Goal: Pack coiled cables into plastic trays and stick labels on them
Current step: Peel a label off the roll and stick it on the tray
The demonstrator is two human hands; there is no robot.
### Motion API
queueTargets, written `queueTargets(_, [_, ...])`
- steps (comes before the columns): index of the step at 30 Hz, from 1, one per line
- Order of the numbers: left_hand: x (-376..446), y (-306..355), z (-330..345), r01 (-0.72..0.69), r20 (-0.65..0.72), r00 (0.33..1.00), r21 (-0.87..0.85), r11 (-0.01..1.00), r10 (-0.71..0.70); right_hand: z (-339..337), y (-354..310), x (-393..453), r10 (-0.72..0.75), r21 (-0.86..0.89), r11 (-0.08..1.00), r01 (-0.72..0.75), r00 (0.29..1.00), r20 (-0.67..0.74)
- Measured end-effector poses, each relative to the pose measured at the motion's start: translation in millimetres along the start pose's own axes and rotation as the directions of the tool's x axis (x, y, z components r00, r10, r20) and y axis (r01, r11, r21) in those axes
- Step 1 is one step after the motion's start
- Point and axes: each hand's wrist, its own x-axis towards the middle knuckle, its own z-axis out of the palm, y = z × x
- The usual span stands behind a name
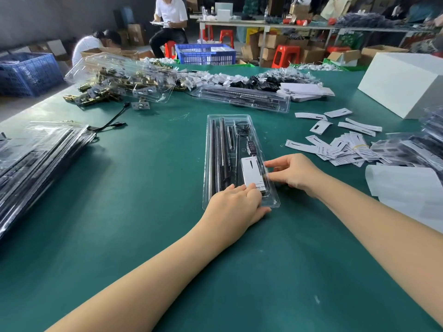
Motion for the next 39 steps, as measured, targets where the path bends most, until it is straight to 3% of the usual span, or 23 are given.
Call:
queueTargets(5, [0, 1, 1, -0.007, -0.002, 1.000, 0.000, 1.000, 0.007, -2, 1, 1, 0.020, -0.009, 1.000, -0.019, 0.998, 0.056])
queueTargets(16, [4, 1, 4, -0.023, 0.053, 0.998, 0.030, 0.999, 0.022, 10, 2, -3, 0.053, -0.019, 0.998, -0.055, 0.997, -0.061])
queueTargets(22, [5, -1, 2, -0.033, 0.086, 0.996, -0.015, 0.999, 0.035, 21, 4, -12, -0.035, -0.152, 0.988, -0.006, 0.962, -0.271])
queueTargets(25, [6, -3, 2, -0.029, 0.105, 0.994, -0.066, 0.997, 0.036, 20, -3, -3, 0.056, -0.148, 0.985, -0.089, 0.975, -0.214])
queueTargets(27, [6, -4, 3, 0.009, 0.187, 0.982, -0.070, 0.998, 0.004, 17, -9, 4, 0.152, -0.149, 0.973, -0.175, 0.976, -0.154])
queueTargets(29, [6, -5, 3, 0.026, 0.212, 0.977, -0.066, 0.997, -0.011, 18, -15, 13, 0.190, -0.254, 0.944, -0.210, 0.977, -0.102])
queueTargets(33, [6, -5, 1, 0.023, 0.217, 0.976, -0.082, 0.996, -0.005, 28, -21, 24, 0.132, -0.528, 0.828, -0.189, 0.981, -0.144])
queueTargets(37, [5, -3, -3, 0.009, 0.126, 0.992, -0.089, 0.996, 0.002, 41, -12, 21, -0.004, -0.471, 0.869, -0.149, 0.951, -0.309])
queueTargets(39, [4, -2, -4, 0.028, 0.126, 0.992, -0.114, 0.993, -0.013, 42, -10, 20, -0.031, -0.483, 0.865, -0.136, 0.947, -0.321])
